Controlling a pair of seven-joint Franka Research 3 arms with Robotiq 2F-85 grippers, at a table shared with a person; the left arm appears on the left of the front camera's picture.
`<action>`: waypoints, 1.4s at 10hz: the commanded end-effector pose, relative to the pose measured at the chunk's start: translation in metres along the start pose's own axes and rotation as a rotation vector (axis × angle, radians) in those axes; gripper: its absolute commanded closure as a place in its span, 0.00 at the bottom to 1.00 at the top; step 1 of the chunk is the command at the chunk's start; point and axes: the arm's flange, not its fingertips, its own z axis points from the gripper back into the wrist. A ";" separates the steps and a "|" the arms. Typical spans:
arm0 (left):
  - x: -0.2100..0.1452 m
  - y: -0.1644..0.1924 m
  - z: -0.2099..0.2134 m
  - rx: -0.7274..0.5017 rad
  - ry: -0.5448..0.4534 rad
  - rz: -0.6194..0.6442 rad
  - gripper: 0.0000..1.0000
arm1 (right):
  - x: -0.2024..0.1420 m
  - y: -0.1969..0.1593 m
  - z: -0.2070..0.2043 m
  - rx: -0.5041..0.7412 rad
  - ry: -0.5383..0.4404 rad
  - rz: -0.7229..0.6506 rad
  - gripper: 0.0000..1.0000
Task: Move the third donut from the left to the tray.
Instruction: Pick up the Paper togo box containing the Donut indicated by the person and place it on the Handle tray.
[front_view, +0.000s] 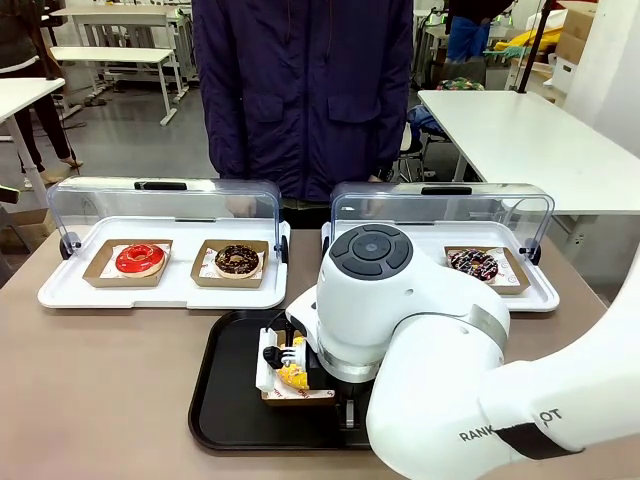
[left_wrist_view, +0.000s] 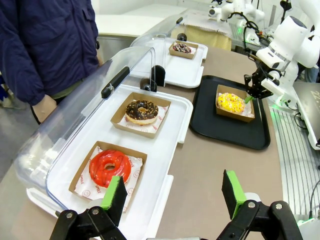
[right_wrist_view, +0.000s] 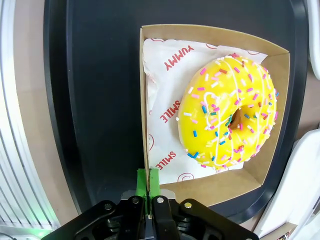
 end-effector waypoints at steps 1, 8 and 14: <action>0.002 -0.001 0.000 -0.001 -0.003 -0.008 0.00 | -0.035 0.018 -0.004 0.000 -0.018 -0.039 0.98; 0.002 -0.001 0.000 -0.001 -0.003 -0.008 0.00 | -0.032 0.003 0.043 -0.002 -0.099 0.010 0.06; 0.002 -0.001 0.000 -0.001 -0.003 -0.008 0.00 | -0.010 -0.018 0.071 -0.017 -0.099 -0.009 0.00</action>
